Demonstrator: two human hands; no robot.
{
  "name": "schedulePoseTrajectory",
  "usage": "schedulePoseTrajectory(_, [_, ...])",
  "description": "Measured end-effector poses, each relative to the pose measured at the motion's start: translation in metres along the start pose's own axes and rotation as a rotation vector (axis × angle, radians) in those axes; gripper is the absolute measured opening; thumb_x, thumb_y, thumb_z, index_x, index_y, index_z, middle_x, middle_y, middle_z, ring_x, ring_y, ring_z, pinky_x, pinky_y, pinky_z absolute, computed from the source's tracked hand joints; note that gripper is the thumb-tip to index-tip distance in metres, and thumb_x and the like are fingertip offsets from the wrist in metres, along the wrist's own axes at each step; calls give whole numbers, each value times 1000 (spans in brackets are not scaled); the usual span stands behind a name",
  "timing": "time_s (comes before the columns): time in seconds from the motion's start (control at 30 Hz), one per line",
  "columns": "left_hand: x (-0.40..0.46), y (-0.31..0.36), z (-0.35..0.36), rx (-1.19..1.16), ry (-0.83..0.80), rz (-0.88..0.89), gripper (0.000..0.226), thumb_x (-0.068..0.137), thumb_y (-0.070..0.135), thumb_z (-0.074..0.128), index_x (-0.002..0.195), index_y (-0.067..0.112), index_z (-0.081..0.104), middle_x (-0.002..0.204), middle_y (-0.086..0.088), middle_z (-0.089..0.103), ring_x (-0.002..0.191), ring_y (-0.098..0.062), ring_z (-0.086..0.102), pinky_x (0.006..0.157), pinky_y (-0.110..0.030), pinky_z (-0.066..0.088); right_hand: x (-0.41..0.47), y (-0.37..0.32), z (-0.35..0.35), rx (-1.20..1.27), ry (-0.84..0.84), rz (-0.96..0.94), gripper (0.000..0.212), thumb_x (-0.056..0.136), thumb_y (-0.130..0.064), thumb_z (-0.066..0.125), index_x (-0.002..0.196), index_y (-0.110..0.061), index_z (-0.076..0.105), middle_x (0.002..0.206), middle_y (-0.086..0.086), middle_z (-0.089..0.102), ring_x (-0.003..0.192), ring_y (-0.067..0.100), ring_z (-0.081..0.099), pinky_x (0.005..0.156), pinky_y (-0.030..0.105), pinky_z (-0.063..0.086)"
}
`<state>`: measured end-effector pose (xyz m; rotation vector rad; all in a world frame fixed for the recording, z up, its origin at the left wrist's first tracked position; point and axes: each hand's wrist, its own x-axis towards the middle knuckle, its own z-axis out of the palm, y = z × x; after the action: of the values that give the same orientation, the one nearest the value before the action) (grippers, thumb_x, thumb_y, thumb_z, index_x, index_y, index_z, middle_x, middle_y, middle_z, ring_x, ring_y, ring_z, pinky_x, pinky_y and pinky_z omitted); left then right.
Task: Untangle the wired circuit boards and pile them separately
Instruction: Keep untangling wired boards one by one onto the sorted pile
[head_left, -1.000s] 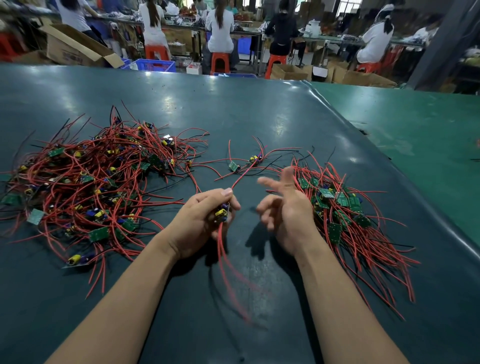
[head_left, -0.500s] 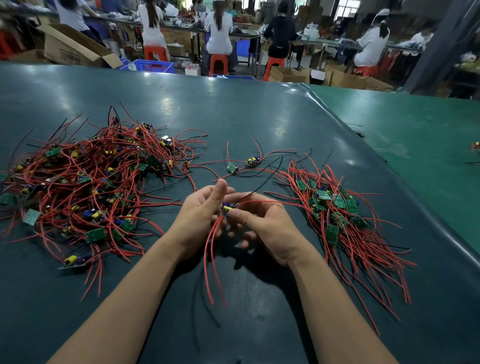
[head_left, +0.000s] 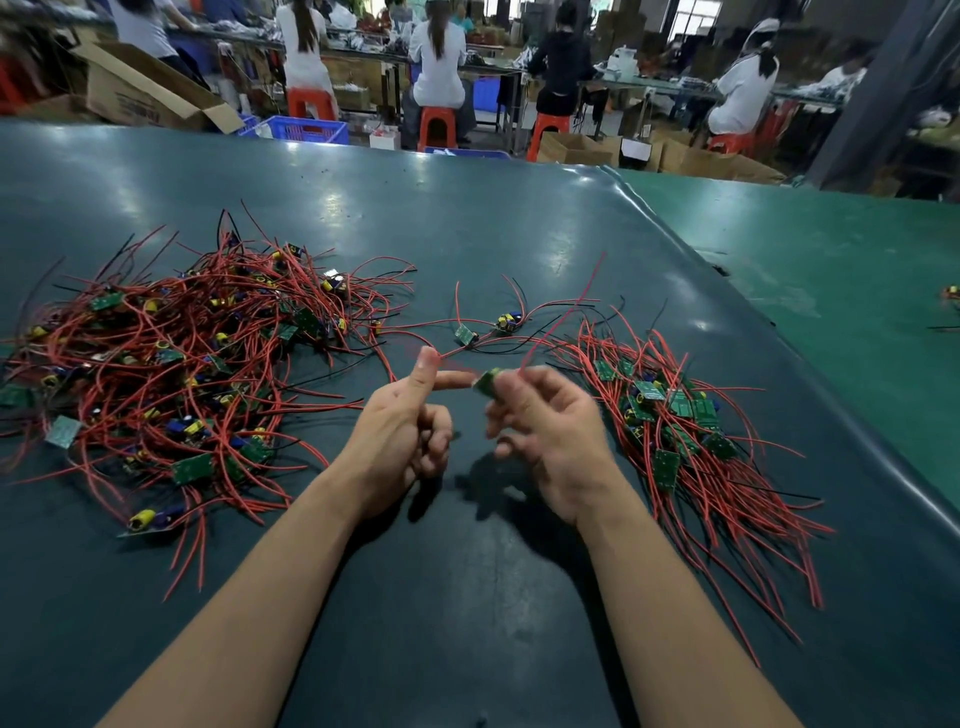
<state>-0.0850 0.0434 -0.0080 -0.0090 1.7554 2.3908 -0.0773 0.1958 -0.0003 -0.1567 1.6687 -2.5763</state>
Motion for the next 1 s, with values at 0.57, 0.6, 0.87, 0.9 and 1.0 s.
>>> schedulePoseTrajectory(0.57, [-2, 0, 0, -39, -8, 10, 59, 83, 56, 51, 112, 6, 64, 45, -3, 40, 34, -13, 29, 39, -17, 25, 9, -7, -25, 250, 953, -450, 28, 92, -2, 64, 96, -15, 39, 74, 14, 65, 51, 16, 64, 45, 24, 50])
schedulePoseTrajectory(0.6, [-2, 0, 0, -39, -8, 12, 58, 84, 56, 51, 112, 6, 64, 45, -3, 41, 34, -13, 29, 39, -17, 24, 8, -7, -25, 273, 959, -449, 25, 94, -1, 60, 99, -13, 39, 78, 17, 66, 56, 19, 68, 47, 25, 52])
schedulePoseTrajectory(0.87, [-1, 0, -2, -50, -27, 26, 60, 83, 55, 53, 113, 5, 63, 46, -3, 43, 34, -13, 32, 40, -18, 25, 9, -11, -27, 386, 1003, -400, 24, 94, -22, 67, 95, -6, 48, 70, 14, 72, 60, 25, 72, 46, 25, 53])
schedulePoseTrajectory(0.9, [-1, 0, -2, -50, -29, 25, 60, 84, 55, 52, 113, 5, 63, 47, -3, 44, 34, -13, 32, 40, -19, 25, 9, -11, -27, 375, 1003, -383, 26, 94, -27, 66, 93, -6, 50, 67, 13, 71, 59, 25, 71, 45, 25, 53])
schedulePoseTrajectory(1.0, [-2, 0, -3, -48, -26, 25, 59, 85, 55, 52, 113, 4, 64, 47, -3, 44, 34, -13, 33, 39, -19, 26, 7, -11, -27, 364, 999, -331, 40, 99, -41, 55, 77, -6, 55, 67, 11, 72, 58, 24, 71, 44, 24, 52])
